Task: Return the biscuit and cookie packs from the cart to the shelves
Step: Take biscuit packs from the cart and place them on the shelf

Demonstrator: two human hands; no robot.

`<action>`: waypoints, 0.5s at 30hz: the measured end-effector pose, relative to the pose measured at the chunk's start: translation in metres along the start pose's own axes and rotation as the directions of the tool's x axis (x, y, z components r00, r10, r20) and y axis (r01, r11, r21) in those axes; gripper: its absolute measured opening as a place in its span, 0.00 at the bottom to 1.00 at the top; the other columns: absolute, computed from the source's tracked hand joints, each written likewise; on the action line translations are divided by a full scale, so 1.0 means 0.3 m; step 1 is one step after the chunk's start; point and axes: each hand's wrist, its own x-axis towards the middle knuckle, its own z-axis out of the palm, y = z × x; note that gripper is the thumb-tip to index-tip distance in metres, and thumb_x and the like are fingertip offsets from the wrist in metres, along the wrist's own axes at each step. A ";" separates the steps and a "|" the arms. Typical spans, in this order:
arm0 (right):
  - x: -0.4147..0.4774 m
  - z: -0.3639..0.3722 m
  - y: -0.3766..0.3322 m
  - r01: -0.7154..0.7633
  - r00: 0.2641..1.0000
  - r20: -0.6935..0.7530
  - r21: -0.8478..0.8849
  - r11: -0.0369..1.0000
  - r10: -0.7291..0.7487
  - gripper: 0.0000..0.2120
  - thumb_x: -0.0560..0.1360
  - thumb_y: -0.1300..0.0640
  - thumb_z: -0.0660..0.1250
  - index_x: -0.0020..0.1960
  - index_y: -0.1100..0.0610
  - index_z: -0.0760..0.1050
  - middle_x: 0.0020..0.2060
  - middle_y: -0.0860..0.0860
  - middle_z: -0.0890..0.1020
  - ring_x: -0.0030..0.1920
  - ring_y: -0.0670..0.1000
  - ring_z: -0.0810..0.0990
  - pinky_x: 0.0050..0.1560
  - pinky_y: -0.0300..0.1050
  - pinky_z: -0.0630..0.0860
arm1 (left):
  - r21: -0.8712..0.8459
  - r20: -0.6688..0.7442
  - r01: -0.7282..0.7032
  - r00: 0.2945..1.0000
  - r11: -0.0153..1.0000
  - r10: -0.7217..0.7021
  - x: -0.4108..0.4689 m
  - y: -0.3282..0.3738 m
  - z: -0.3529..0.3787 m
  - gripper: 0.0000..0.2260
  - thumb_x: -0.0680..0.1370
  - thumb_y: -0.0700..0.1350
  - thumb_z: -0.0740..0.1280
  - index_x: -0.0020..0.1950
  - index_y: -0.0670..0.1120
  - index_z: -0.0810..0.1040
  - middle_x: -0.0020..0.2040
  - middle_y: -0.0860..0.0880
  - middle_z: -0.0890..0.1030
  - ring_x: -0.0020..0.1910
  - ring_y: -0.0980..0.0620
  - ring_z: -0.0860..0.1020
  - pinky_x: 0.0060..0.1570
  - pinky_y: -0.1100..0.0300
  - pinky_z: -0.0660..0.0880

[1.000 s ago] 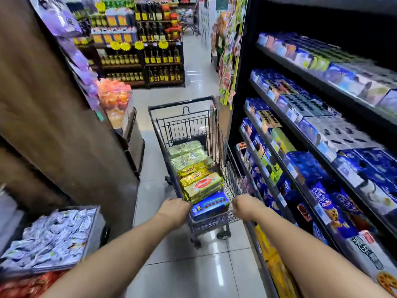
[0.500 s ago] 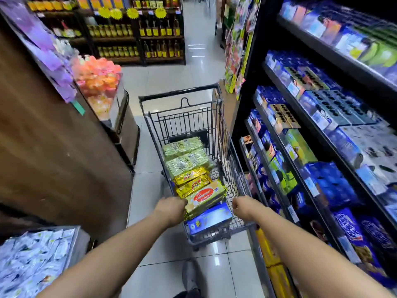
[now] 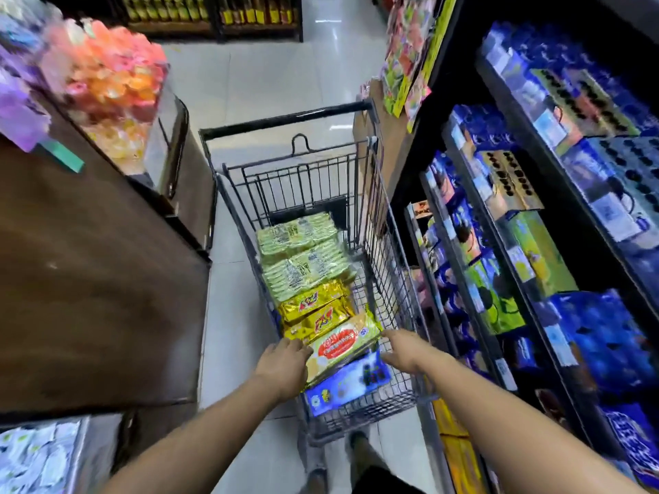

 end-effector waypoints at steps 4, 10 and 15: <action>0.178 -0.006 0.035 0.032 0.999 0.033 0.104 0.994 -0.036 0.29 0.77 0.47 0.71 0.74 0.57 0.68 0.66 0.59 0.77 0.65 0.59 0.77 0.57 0.43 0.72 | -0.068 -0.014 0.052 0.999 0.996 -0.053 0.060 -0.016 0.093 0.25 0.83 0.50 0.58 0.80 0.52 0.60 0.80 0.46 0.60 0.78 0.44 0.56 0.76 0.50 0.55; 0.403 0.013 0.072 -0.049 0.991 0.136 0.355 0.934 0.001 0.49 0.73 0.39 0.73 0.82 0.58 0.51 0.78 0.58 0.62 0.76 0.59 0.65 0.75 0.52 0.65 | -0.132 0.000 0.175 0.984 0.976 -0.177 0.098 0.000 0.211 0.27 0.81 0.49 0.59 0.80 0.52 0.60 0.82 0.46 0.53 0.81 0.42 0.50 0.78 0.45 0.48; 0.506 0.072 0.107 -0.180 0.949 0.316 0.576 0.798 -0.014 0.56 0.67 0.35 0.76 0.82 0.55 0.50 0.79 0.56 0.62 0.76 0.58 0.64 0.76 0.54 0.62 | -0.127 -0.040 0.216 0.974 0.968 -0.223 0.111 0.024 0.299 0.23 0.77 0.50 0.68 0.72 0.50 0.75 0.76 0.42 0.70 0.76 0.39 0.65 0.75 0.39 0.58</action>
